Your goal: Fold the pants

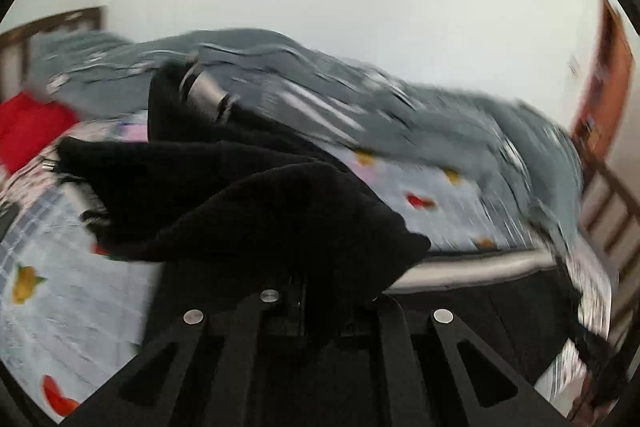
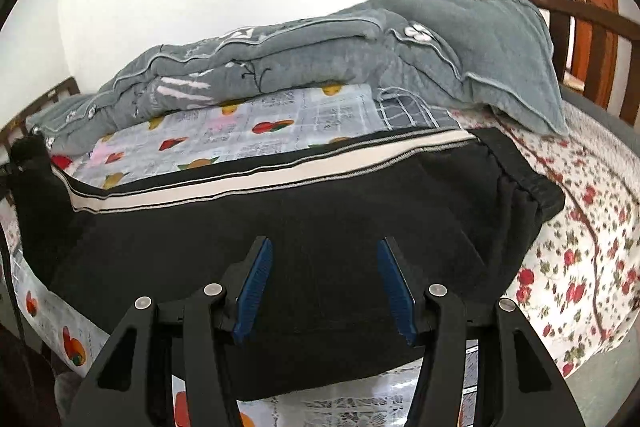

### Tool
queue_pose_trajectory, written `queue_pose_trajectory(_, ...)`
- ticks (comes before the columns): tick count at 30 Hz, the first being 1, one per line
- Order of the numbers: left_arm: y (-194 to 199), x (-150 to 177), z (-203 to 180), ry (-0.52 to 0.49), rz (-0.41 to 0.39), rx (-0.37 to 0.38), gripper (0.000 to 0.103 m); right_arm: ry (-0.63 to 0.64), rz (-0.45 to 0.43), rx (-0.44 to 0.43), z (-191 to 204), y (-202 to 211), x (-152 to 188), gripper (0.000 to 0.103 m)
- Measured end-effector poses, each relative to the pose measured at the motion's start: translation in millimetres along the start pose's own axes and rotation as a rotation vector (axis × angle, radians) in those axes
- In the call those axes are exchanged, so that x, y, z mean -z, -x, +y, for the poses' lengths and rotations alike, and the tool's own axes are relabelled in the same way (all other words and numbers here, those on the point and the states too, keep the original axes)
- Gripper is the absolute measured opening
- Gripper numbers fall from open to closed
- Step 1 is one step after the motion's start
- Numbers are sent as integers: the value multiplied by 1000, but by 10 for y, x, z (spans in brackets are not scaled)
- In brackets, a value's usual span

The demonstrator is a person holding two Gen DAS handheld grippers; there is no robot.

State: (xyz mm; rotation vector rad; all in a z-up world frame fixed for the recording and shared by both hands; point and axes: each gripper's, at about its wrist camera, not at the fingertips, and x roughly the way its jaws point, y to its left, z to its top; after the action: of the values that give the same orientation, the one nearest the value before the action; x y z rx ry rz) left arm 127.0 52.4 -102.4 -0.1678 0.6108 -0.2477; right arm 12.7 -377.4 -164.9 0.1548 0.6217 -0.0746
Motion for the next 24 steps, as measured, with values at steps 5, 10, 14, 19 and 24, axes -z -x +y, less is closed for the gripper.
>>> queue_pose_trajectory(5, -423, 570, -812, -98, 160, 125, 8, -11, 9, 6, -145, 19, 130, 55)
queue_pose_trajectory(10, -641, 1102, -1294, -213, 256, 80, 11, -24, 34, 0, -221, 26, 222, 55)
queue_pose_trajectory(14, -430, 972, -1202, -191, 290, 240, 31, 1, 34, -24, -108, 36, 235, 55)
queue_pose_trajectory(19, 40, 902, -843, -186, 154, 254, 70, 26, 31, -113, 285, -51, 143, 55)
queue_pose_trajectory(24, 204, 842, -153, -123, 118, 82, 71, 105, 45, -214, 913, -187, 67, 55)
